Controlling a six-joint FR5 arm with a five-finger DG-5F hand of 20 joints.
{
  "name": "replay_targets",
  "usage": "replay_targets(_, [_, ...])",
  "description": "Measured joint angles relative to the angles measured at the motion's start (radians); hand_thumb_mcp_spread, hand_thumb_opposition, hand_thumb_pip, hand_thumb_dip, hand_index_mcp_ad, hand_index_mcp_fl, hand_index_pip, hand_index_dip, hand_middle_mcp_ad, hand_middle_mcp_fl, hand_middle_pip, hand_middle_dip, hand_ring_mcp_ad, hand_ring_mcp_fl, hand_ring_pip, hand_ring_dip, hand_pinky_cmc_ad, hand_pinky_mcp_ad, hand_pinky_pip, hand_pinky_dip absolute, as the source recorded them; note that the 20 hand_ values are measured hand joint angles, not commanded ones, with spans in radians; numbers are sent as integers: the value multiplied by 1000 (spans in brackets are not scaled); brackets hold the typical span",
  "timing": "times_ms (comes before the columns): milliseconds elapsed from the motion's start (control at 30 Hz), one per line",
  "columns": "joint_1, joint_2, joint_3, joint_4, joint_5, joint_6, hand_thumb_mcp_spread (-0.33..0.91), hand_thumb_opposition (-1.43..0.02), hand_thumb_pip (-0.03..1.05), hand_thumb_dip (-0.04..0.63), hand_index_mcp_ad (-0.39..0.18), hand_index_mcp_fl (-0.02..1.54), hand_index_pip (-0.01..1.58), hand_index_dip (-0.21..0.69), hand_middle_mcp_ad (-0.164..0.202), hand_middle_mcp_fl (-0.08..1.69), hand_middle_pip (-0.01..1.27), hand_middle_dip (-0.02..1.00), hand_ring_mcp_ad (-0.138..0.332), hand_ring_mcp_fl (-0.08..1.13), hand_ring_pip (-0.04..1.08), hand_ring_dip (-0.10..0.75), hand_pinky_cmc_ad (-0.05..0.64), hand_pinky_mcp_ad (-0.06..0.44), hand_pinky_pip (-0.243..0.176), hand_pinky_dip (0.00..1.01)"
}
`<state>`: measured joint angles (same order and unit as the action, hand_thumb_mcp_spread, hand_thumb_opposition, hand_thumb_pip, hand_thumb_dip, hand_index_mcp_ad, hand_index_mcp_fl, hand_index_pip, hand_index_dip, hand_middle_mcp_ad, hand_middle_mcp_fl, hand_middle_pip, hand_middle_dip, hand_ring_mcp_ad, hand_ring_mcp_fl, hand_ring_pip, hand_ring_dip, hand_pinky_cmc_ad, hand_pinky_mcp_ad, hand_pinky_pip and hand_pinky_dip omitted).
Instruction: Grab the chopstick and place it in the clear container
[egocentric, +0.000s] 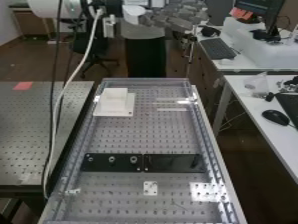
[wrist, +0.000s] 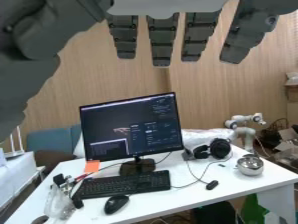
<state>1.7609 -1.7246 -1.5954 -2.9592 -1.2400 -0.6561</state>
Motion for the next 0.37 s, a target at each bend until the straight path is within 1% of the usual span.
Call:
replay_targets(33, [0,2,-3,0,-7,0,68,-634,464,-10,-91,10,82,138,75,5,141,178,134,0,87,63,281,243,-124,176])
replay_targets(233, [-2,21,-20,9,-64,-3,72,-634,461,-10,-89,10,82,138,75,9,141,178,134,0,89,63,281,243,-124,176])
replay_targets(267, [-2,22,-22,11,-67,-3,72,-634,461,-10,-96,10,82,138,72,5,141,178,131,0,89,63,281,246,-124,176])
replay_targets(367, [1,22,-23,19,-64,-4,72,-634,461,-10,-89,10,82,138,73,5,141,178,134,-2,89,63,279,243,-124,176])
